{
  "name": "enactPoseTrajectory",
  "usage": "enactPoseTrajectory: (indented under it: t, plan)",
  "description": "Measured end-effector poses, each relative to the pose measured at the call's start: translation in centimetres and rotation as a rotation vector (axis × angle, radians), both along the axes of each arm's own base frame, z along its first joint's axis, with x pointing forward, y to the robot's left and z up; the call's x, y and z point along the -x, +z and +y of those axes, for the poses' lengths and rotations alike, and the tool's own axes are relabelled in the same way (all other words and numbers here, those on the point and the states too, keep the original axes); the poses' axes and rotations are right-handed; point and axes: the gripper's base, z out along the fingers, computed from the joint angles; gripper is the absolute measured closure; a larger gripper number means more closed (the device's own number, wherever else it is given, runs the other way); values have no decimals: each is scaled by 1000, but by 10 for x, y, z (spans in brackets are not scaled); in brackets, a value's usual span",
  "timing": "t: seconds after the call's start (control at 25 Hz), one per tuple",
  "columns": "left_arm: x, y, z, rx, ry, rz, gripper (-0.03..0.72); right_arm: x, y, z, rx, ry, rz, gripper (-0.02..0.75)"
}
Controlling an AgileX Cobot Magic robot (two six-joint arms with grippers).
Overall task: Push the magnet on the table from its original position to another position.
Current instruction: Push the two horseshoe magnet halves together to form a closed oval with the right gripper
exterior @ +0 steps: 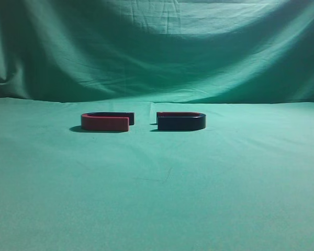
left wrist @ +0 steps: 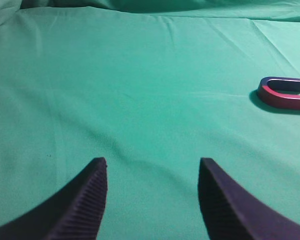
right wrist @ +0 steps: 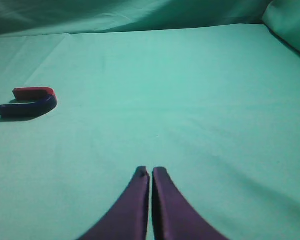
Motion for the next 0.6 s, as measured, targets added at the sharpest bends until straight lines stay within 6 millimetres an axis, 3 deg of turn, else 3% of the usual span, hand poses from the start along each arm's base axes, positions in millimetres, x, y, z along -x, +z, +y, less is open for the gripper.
enactPoseTrajectory:
  t: [0.6]
  plan:
    - [0,0,0,0,0,0,316,0,0,0,0,0,0,738]
